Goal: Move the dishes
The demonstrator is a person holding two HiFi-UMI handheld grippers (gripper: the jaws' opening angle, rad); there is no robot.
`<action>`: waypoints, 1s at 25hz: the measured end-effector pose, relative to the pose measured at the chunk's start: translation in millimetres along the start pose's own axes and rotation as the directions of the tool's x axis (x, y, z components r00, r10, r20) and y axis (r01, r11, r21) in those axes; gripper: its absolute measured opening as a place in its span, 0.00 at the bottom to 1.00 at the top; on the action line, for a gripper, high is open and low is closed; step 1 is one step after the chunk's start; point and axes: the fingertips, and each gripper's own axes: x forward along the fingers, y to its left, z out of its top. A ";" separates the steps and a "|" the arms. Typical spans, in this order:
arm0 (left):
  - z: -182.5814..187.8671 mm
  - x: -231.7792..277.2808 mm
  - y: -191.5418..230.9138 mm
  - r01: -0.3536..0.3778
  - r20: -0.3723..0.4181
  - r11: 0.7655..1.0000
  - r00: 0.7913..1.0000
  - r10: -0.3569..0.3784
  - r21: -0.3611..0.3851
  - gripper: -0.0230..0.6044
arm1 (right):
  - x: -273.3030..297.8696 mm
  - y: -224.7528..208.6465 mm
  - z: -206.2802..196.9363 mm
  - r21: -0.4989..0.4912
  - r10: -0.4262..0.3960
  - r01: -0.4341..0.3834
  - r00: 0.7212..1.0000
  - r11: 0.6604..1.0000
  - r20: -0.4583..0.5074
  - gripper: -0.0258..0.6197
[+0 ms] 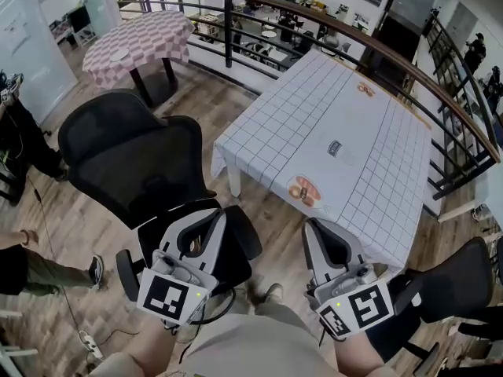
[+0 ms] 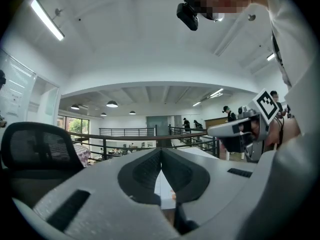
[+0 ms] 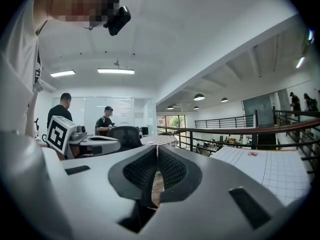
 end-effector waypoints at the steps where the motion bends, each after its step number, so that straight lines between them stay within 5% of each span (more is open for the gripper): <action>1: -8.5 -0.3 9.9 -0.029 0.005 0.999 1.000 0.029 0.013 0.06 | 1.8 -2.5 -3.8 0.002 0.001 -0.001 1.000 1.000 -0.005 0.08; 6: -80.0 -23.7 68.1 -0.168 -0.098 0.986 0.981 0.169 0.014 0.06 | 10.4 5.9 -29.2 0.009 0.025 -0.024 0.999 1.000 -0.039 0.08; 9: -130.3 -26.6 91.2 -0.225 -0.222 0.974 0.949 0.225 0.022 0.06 | 24.1 2.7 -43.0 0.023 0.072 -0.070 0.995 0.997 -0.065 0.08; 13: -203.0 -47.5 118.4 -0.332 -0.340 0.941 0.894 0.294 -0.061 0.06 | 43.8 15.7 -73.1 0.043 0.159 -0.156 0.984 0.987 -0.081 0.08; 18: -292.7 -70.7 128.5 -0.377 -0.469 0.925 0.826 0.311 -0.050 0.08 | 71.5 39.8 -129.4 0.050 0.259 -0.255 0.954 0.966 -0.148 0.08; 21: -345.2 -72.4 126.8 -0.360 -0.555 0.933 0.780 0.288 -0.022 0.19 | 90.4 51.2 -154.5 0.038 0.324 -0.322 0.932 0.946 -0.165 0.08; 25: -410.0 -82.1 122.4 -0.350 -0.640 0.935 0.730 0.239 -0.050 0.21 | 114.7 70.8 -193.0 0.061 0.394 -0.390 0.899 0.919 -0.189 0.08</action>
